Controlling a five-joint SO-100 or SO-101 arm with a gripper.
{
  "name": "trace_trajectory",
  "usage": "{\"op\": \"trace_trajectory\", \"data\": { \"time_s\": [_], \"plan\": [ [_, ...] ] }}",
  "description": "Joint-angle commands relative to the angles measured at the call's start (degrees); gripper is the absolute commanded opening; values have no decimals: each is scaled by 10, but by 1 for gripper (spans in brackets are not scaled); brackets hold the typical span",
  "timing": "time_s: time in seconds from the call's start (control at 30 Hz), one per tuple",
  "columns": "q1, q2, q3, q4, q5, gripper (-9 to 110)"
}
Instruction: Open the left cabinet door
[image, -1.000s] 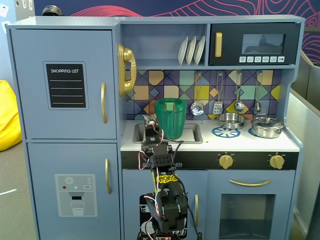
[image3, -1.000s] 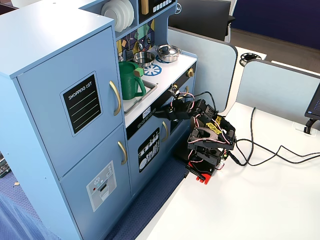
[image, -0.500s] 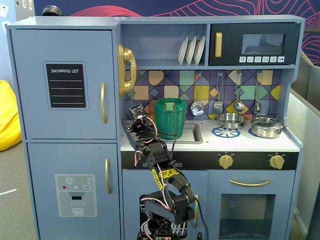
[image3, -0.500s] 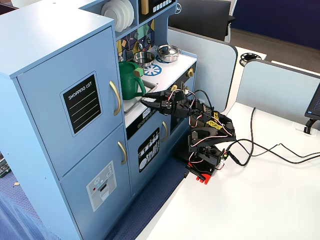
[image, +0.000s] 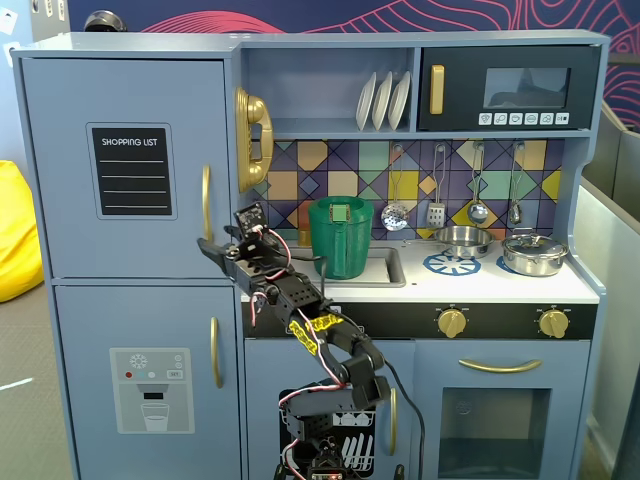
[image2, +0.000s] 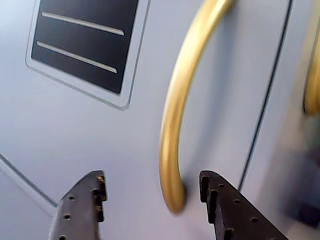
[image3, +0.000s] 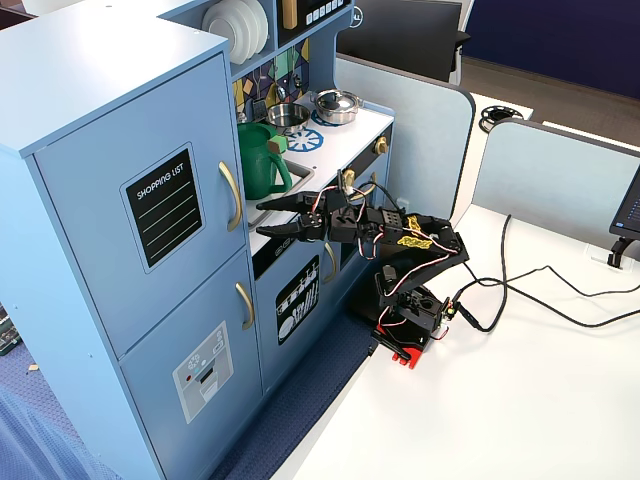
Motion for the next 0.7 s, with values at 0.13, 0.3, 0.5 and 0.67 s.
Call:
{"op": "trace_trajectory", "data": {
  "time_s": [0.13, 0.3, 0.5, 0.67],
  "plan": [
    [-10, -73, -103, -45, 0, 19],
    [-20, -99, -113, -60, -12, 18],
    [-40, -132, -129, -69, -25, 17],
    [-66, -132, -120, -76, -39, 17]
  ]
}}
